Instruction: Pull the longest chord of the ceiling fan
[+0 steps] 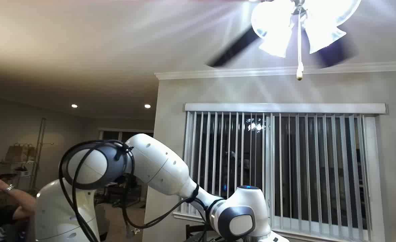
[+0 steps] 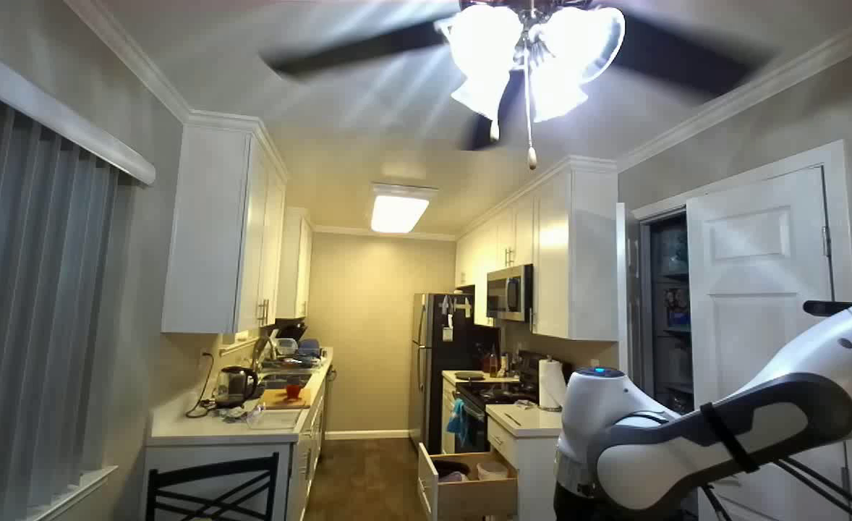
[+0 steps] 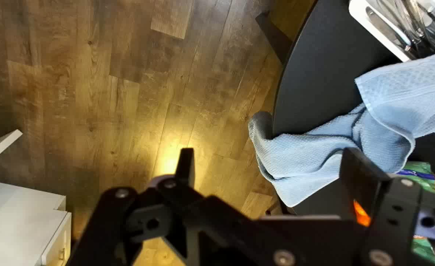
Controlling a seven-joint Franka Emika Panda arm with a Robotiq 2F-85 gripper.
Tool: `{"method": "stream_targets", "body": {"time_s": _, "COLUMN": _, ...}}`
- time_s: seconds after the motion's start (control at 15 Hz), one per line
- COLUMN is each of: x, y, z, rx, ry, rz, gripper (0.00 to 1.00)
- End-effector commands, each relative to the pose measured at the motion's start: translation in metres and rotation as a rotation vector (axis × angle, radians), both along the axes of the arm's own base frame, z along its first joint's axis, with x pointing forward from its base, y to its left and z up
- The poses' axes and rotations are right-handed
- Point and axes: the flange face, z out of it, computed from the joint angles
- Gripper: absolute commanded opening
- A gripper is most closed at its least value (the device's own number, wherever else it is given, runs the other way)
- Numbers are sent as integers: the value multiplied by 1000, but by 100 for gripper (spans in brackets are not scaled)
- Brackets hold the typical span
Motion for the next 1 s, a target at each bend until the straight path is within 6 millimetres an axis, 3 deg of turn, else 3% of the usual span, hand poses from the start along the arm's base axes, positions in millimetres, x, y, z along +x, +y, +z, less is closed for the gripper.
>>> {"method": "stream_targets", "body": {"time_s": 0.0, "x": 0, "y": 0, "z": 1, "rx": 0, "ry": 1, "rz": 0, "gripper": 100}}
{"method": "stream_targets", "body": {"time_s": 0.4, "x": 0, "y": 0, "z": 1, "rx": 0, "ry": 1, "rz": 0, "gripper": 100}}
{"method": "stream_targets", "body": {"time_s": 0.47, "x": -1, "y": 1, "z": 11, "rx": -7, "ry": -29, "rz": 5, "gripper": 100}}
{"method": "stream_targets", "body": {"time_s": 0.93, "x": -33, "y": 21, "z": 165, "rx": -71, "ry": -437, "rz": 64, "gripper": 100}}
